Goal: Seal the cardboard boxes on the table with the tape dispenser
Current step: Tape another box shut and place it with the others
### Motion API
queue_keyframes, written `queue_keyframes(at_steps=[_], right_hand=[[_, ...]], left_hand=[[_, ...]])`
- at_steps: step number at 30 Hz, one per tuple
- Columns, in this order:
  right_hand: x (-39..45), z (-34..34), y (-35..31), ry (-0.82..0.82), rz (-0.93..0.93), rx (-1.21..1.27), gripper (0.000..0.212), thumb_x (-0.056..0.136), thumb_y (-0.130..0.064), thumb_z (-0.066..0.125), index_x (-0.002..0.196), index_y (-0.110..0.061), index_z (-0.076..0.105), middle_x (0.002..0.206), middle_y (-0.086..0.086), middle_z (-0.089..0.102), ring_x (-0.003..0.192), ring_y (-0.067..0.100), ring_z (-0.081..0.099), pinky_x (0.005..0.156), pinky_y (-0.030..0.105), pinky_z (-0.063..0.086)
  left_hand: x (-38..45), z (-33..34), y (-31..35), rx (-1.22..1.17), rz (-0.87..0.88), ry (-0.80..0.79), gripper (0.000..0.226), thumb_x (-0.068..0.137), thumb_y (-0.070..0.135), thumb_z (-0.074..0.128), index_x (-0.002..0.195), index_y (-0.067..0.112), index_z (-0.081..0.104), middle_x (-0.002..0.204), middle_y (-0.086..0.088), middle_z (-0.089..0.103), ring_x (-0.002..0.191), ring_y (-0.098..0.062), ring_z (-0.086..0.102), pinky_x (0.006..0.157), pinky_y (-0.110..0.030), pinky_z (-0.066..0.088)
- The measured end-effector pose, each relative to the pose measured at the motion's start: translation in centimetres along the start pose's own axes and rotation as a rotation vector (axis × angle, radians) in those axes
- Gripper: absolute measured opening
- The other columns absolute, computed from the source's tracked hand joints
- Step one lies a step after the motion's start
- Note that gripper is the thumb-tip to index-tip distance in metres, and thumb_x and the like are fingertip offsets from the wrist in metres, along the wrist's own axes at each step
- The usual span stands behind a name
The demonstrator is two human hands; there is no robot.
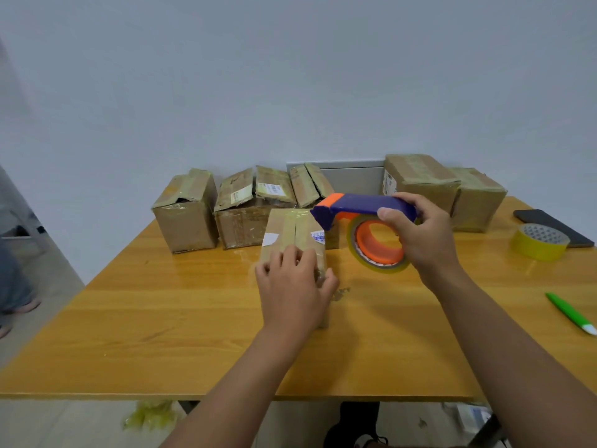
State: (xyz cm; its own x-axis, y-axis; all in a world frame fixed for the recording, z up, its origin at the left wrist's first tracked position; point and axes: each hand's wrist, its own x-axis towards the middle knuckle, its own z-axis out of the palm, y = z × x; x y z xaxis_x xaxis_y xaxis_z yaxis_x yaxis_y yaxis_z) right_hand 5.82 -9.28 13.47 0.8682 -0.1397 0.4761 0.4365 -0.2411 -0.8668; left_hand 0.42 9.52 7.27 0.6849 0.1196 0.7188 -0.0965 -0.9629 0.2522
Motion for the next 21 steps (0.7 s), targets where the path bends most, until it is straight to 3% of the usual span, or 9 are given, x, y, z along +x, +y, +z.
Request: queue_keyframes(at_steps=[5,10,16,21], right_hand=[[0.7,2.0,-0.9,-0.034,-0.032,0.023,0.047,0.076,-0.045,0.07,0.117,-0.024,0.062,0.107,-0.003,0.064,0.098,0.011,0.06,0.076,0.023,0.051],[0.5,4.6,-1.7,-0.052,-0.044,0.077,0.037,0.086,-0.031,0.073,0.12,-0.023,0.059,0.104,-0.012,0.06,0.097,0.007,0.059,0.073,0.016,0.051],[0.2,7.3,-2.6,-0.071,-0.044,0.115,0.037,0.087,-0.03,0.073,0.12,-0.021,0.059,0.1,-0.015,0.058,0.09,0.001,0.057,0.07,0.012,0.049],[0.0,7.9,-2.4,-0.085,-0.023,0.13,0.04,0.087,-0.032,0.071,0.123,-0.02,0.058,0.103,-0.012,0.058,0.093,0.006,0.058,0.07,0.014,0.051]], left_hand=[[-0.6,0.3,-0.7,0.021,0.03,0.011,0.026,0.078,0.044,0.071,0.082,0.021,0.06,0.089,0.003,0.059,0.084,-0.019,0.053,0.079,-0.038,0.038],[-0.9,0.1,-2.3,-0.109,0.152,0.004,0.034,0.086,0.057,0.059,0.091,0.023,0.064,0.1,0.007,0.062,0.095,-0.014,0.055,0.084,-0.029,0.031],[-1.1,0.8,-2.6,-0.074,0.274,0.093,0.035,0.092,0.051,0.059,0.091,0.018,0.069,0.096,0.002,0.068,0.085,-0.018,0.06,0.077,-0.031,0.037],[-1.0,-0.5,-3.0,-0.174,0.212,-0.028,0.045,0.097,0.058,0.044,0.104,0.024,0.071,0.106,0.008,0.07,0.096,-0.011,0.061,0.081,-0.028,0.039]])
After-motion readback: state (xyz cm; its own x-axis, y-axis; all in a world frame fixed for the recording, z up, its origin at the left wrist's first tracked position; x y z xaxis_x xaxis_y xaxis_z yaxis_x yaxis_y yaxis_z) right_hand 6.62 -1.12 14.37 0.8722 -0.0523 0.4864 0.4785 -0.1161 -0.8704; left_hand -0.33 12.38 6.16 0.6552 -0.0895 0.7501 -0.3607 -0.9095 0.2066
